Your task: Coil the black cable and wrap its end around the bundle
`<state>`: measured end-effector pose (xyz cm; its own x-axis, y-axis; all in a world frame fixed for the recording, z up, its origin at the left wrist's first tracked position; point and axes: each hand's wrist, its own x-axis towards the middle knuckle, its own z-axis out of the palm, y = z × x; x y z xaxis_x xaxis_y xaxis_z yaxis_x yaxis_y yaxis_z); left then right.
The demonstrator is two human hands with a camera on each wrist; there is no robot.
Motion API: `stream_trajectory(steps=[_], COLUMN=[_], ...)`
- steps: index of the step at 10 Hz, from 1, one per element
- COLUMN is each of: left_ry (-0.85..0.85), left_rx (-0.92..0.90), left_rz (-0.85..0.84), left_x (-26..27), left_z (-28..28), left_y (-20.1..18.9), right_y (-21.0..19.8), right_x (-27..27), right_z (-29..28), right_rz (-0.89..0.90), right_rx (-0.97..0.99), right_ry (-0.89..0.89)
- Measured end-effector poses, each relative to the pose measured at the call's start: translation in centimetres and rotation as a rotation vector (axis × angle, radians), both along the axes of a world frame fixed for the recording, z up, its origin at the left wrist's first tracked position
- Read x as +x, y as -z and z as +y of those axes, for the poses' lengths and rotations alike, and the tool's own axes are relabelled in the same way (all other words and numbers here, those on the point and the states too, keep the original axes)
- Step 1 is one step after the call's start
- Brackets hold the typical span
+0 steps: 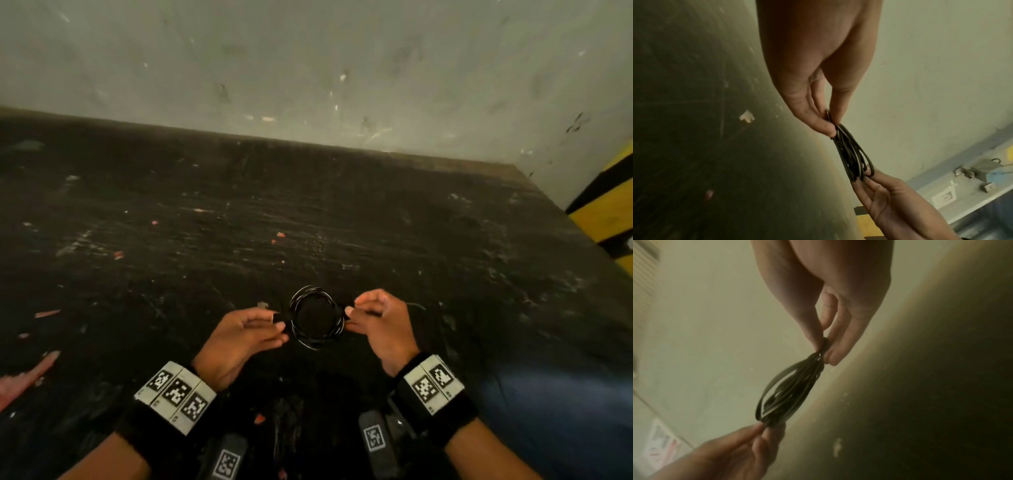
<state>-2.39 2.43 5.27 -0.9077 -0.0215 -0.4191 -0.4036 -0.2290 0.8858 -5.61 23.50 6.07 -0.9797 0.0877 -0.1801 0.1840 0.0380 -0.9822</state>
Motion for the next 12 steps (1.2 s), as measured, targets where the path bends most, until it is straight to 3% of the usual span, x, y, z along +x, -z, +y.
stream_trajectory(steps=[2,4,5,6,7,10,12], left_ry=[0.085,0.200,0.250,0.234,0.239,0.310,0.178], left_rx=[-0.277,-0.611,-0.702,-0.679,-0.663,-0.847,-0.771], left_rz=[-0.145,-0.332,-0.419,-0.484,-0.490,-0.394,-0.083], left_x=[-2.2,-4.0,-4.2,-4.3,-4.4,-4.0,3.5], left_z=[0.5,1.1,1.3,1.5,1.7,1.1,-3.2], left_y=[4.2,7.3,7.4,7.6,7.7,7.6,6.1], right_y=[5.5,9.6,9.7,9.8,9.8,9.1,8.9], right_x=[-0.6,-2.5,-3.2,-3.3,-3.3,-3.5,0.7], right_z=[0.8,0.5,0.4,0.6,0.8,0.4,2.3], right_rz=[-0.162,-0.295,-0.345,-0.339,-0.344,-0.430,-0.279], right_rx=[0.138,0.457,0.533,0.605,0.599,0.628,0.413], right_ry=[-0.023,-0.071,-0.120,-0.143,-0.156,-0.199,-0.098])
